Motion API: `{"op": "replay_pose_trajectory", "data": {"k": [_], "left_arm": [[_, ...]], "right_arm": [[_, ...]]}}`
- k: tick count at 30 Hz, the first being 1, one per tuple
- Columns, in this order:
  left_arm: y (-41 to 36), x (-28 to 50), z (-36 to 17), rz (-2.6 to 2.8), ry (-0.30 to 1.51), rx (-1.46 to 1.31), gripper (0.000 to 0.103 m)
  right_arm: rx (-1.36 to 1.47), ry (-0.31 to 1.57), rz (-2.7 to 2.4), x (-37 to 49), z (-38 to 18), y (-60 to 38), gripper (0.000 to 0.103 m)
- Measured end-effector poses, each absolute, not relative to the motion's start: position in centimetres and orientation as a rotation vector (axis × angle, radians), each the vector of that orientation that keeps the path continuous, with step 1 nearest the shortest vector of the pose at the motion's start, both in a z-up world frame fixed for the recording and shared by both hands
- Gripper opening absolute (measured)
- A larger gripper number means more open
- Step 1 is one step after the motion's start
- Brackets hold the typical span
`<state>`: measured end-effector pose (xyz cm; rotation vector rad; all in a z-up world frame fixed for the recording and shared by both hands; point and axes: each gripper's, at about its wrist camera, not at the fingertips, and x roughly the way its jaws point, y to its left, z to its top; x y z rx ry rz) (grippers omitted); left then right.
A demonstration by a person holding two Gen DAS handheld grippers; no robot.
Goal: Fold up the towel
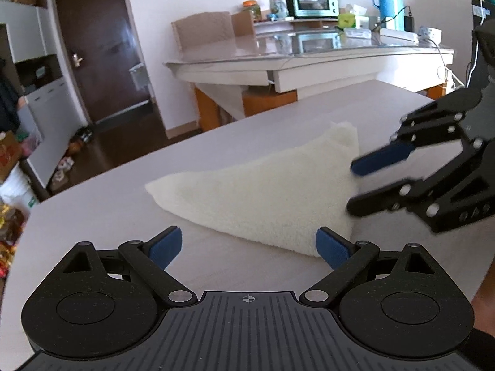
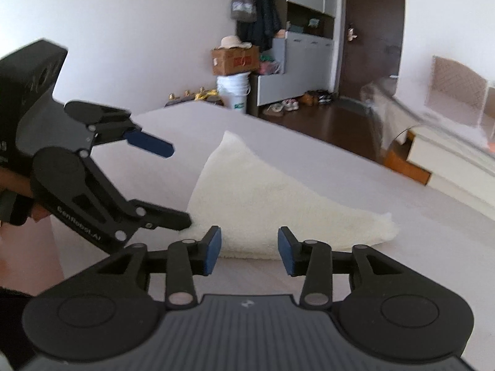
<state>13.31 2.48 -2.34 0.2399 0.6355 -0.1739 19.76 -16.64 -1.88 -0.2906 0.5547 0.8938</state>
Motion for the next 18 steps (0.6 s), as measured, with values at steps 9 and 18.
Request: {"op": "replay_pose_trajectory", "data": {"k": [9, 18], "left_arm": [[2.7, 8.7, -0.8, -0.147, 0.624, 0.16, 0.101], [2.7, 4.8, 0.4, -0.08, 0.606, 0.114, 0.103]], "right_arm": [[-0.207, 0.56, 0.676, 15.2, -1.2, -20.1, 0.094], [-0.127, 0.569, 0.583, 11.5, 0.0, -20.6, 0.103]]}}
